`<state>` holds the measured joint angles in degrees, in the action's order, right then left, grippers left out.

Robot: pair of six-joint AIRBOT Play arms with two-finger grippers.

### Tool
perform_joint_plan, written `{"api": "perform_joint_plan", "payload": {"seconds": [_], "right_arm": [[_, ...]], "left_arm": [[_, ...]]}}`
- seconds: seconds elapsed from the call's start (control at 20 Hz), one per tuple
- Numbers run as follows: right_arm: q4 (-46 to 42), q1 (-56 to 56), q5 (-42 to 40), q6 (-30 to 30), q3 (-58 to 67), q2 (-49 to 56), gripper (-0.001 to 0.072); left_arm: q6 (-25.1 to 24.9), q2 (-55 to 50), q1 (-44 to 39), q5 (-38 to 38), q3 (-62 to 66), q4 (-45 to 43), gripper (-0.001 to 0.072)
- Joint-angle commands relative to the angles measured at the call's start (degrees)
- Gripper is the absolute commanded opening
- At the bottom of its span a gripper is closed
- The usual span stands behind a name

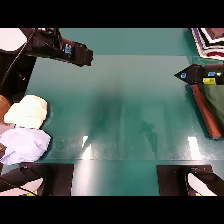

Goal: Fold the shirts.

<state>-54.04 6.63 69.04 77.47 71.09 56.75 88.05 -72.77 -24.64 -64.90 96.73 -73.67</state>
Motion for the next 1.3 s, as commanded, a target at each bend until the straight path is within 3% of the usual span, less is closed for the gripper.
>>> {"api": "perform_joint_plan", "payload": {"seconds": [0.0, 0.45, 0.65, 0.85, 1.05, 1.1, 1.15, 1.2, 1.25], "right_arm": [[0.0, 0.1, -0.1, 0.0, 0.0, 0.0, 0.0017], [0.0, 0.1, -0.1, 0.0, 0.0, 0.0, 0.0017], [0.0, 0.1, -0.1, 0.0, 0.0, 0.0, 0.0017], [0.0, 0.1, 0.7, 0.0, 0.0, 0.0, 0.0017], [0.1, 0.1, 0.6, 0.0, 0.0, 0.0, 0.0017], [0.1, 0.1, 0.6, 0.0, 0.0, 0.0, 0.0017], [0.1, 0.1, 0.6, 0.0, 0.0, 0.0, 0.0016], [0.1, 0.1, 0.5, 0.0, 0.0, 0.0, 0.0017], [0.0, 0.1, 0.4, 0.0, 0.0, 0.0, 0.0016]], "left_arm": [[0.0, 0.0, 0.0, 0.0, 0.0, 0.0, 0.0030], [0.0, 0.0, 0.0, 0.0, 0.0, 0.0, 0.0030], [-1.6, 0.2, 0.5, 6.4, 0.2, -4.2, 0.0029], [6.0, 0.8, 9.0, -7.9, -0.2, -26.4, 0.0030], [6.4, 0.8, 23.7, -12.9, -8.0, -29.8, 0.0033], [6.4, 0.8, 26.5, -12.6, -11.5, -29.8, 0.0221], [6.5, 0.8, 29.1, -11.7, -15.9, -29.8, 0.0547], [6.5, 0.8, 31.2, -10.5, -20.0, -29.4, 0.0720], [6.5, 0.8, 33.0, -9.2, -24.4, -29.3, 0.0720]]}}
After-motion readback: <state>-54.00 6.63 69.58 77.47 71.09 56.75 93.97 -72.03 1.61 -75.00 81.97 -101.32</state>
